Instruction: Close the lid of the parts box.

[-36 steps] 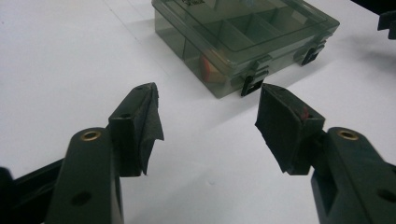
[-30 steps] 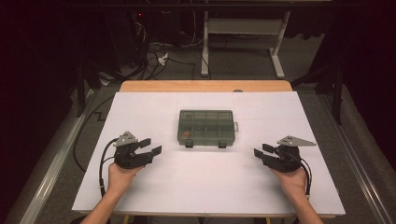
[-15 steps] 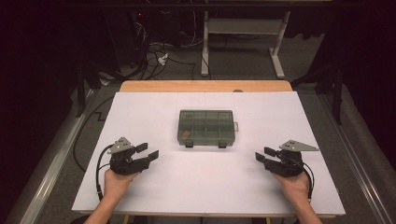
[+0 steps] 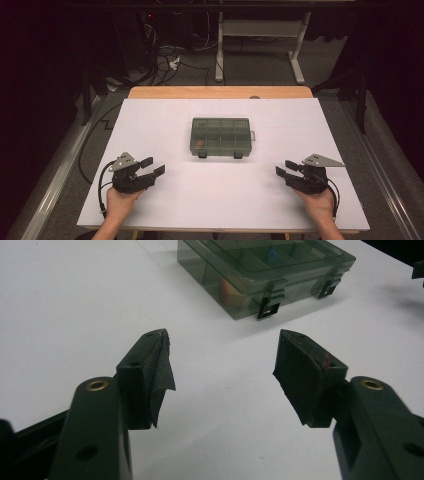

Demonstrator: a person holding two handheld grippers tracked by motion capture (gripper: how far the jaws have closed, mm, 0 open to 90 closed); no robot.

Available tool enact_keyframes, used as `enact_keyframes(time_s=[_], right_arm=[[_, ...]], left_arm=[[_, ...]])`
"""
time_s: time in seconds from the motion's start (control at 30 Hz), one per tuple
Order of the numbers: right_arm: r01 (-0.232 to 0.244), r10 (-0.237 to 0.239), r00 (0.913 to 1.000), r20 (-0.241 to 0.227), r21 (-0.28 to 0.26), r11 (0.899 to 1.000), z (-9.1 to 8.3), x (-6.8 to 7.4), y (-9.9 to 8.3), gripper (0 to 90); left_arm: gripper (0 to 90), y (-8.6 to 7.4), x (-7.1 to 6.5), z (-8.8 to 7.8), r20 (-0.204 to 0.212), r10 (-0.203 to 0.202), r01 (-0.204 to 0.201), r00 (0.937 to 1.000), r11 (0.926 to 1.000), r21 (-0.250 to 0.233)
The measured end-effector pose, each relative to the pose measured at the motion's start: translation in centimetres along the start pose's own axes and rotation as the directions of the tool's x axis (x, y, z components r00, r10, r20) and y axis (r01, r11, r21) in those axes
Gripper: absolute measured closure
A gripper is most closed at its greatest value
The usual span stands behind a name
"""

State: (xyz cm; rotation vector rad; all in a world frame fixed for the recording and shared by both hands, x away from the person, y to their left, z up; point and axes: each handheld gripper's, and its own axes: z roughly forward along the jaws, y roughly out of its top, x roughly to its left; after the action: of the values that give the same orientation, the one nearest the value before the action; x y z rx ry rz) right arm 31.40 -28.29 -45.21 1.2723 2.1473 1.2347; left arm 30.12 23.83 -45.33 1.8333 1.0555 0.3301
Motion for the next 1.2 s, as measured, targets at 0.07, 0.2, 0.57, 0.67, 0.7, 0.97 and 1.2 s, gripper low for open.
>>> enact_keyframes(time_s=[0.07,0.2,0.57,0.67,0.7,0.97,1.2], right_arm=[[-0.003,0.003,1.0000,-0.001,0.002,1.000,-0.1,0.1,-0.1,50.7],[-0.002,0.002,1.0000,0.001,0.000,1.000,-0.2,0.1,-0.3,50.6],[-0.004,0.004,1.0000,0.002,-0.007,1.000,-0.6,0.1,-0.7,49.6],[-0.002,0.002,1.0000,0.009,-0.010,1.000,-0.7,0.1,-0.8,48.8],[0.000,0.001,0.9999,0.012,-0.013,1.000,-0.8,0.1,-0.8,48.4],[0.002,-0.002,0.9998,0.020,-0.019,1.000,-1.0,-0.1,-1.1,46.7],[0.008,-0.008,0.9998,0.018,-0.020,1.000,-1.2,-0.1,-1.4,45.9]], left_arm=[[39.7,-0.2,0.0,-0.1,0.000,-0.005,0.005,1.0000,1.0000,0.002],[39.7,-0.4,0.1,-0.4,-0.003,-0.009,0.009,1.0000,1.0000,0.000],[39.8,-0.9,0.0,-1.0,-0.012,-0.010,0.010,0.9999,0.9999,-0.008],[39.8,-1.0,0.0,-1.1,-0.013,-0.010,0.010,0.9999,0.9999,-0.012],[39.8,-1.0,0.1,-1.1,-0.013,-0.011,0.011,0.9998,0.9999,-0.010],[39.8,-1.3,0.1,-1.4,-0.017,-0.014,0.014,0.9998,0.9998,-0.011],[40.0,-1.5,0.3,-1.7,-0.024,-0.023,0.023,0.9994,0.9996,-0.015]])
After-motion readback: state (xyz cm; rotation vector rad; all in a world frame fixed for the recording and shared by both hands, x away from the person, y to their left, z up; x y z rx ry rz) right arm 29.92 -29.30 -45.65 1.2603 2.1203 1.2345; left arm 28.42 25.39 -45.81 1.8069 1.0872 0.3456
